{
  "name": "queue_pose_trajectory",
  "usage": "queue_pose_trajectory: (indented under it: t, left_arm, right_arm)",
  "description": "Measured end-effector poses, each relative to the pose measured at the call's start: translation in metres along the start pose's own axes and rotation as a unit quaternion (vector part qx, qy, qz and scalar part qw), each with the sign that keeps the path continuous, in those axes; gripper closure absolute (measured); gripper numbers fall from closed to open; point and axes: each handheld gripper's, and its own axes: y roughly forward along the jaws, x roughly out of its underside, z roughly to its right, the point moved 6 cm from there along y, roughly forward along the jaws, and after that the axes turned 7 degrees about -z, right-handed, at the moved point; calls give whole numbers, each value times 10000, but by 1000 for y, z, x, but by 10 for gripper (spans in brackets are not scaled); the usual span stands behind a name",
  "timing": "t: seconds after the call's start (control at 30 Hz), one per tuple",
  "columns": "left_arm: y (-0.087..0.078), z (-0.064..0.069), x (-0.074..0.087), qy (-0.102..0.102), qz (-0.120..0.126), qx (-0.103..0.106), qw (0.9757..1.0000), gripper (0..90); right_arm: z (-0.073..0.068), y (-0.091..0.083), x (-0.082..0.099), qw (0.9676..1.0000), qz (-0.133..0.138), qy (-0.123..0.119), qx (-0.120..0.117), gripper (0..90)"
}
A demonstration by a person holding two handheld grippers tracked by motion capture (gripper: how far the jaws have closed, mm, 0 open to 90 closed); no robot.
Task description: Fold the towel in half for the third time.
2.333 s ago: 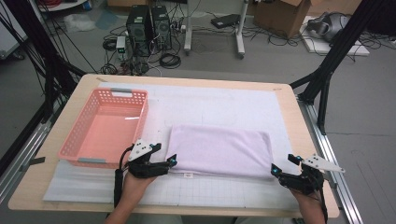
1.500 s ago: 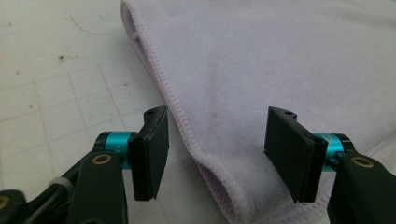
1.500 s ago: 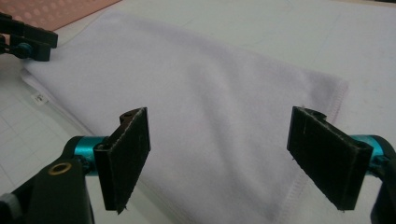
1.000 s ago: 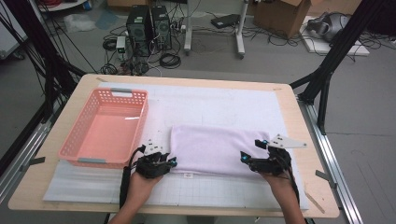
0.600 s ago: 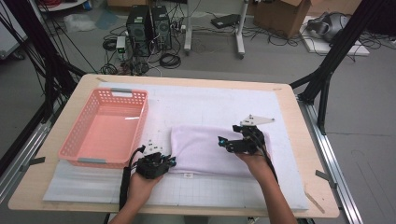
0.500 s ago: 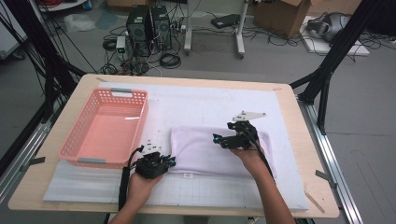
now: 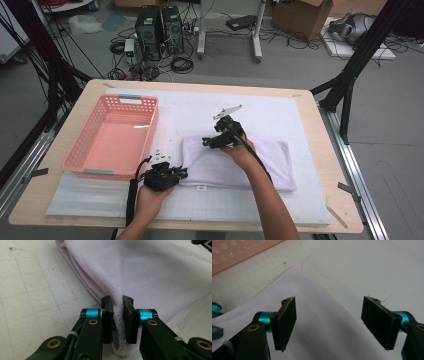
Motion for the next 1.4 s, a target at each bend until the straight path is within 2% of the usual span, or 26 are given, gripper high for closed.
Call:
queue_pose_trajectory:
  t: [0.2, 0.47, 0.63, 0.73, 0.87, 0.97, 1.03, 1.1, 1.17, 1.23, 1.3, 1.4]
  left_arm:
    - [0, -1, 1, 1, -1, 39, 10000, 798]
    - [-2, -3, 2, -87, 5, 99, 9999, 797]
    - [-1, -4, 2, -151, -11, 130, 9998, 797]
    - [-2, -5, 3, -162, -48, 141, 9998, 798]
    - [-4, -5, 2, -175, -88, 178, 9996, 807]
    - [-18, -5, -3, -193, -24, 306, 9993, 812]
    - [-28, -6, -8, -163, 79, 347, 9992, 813]
    - [-36, -5, -14, -216, 225, 435, 9986, 813]
    - [-41, -2, -19, -125, 301, 605, 9976, 812]
    - [-42, 4, -22, 27, 331, 732, 9968, 811]
    - [-41, 11, -25, 44, 367, 904, 9952, 811]
    - [-38, 21, -31, 166, 347, 1006, 9942, 811]
  right_arm:
    - [-4, 24, -13, 9995, -270, -185, 31, 335]
    - [-11, 47, -17, 9972, -562, -447, -223, 536]
    - [-14, 50, -17, 9956, -616, -575, -414, 674]
    - [-15, 49, -17, 9953, -657, -486, -516, 792]
    - [-18, 47, -18, 9954, -660, -510, -474, 824]
    - [-24, 41, -25, 9963, -414, -539, -529, 826]
    - [-28, 33, -32, 9963, -118, -616, -594, 826]
    - [-32, 23, -38, 9962, 125, -588, -635, 826]
    - [-32, 14, -42, 9957, 329, -546, -675, 826]
    - [-31, 6, -43, 9952, 435, -531, -691, 825]
    - [-31, -1, -41, 9950, 472, -585, -661, 825]
    - [-29, -10, -37, 9950, 494, -622, -603, 825]
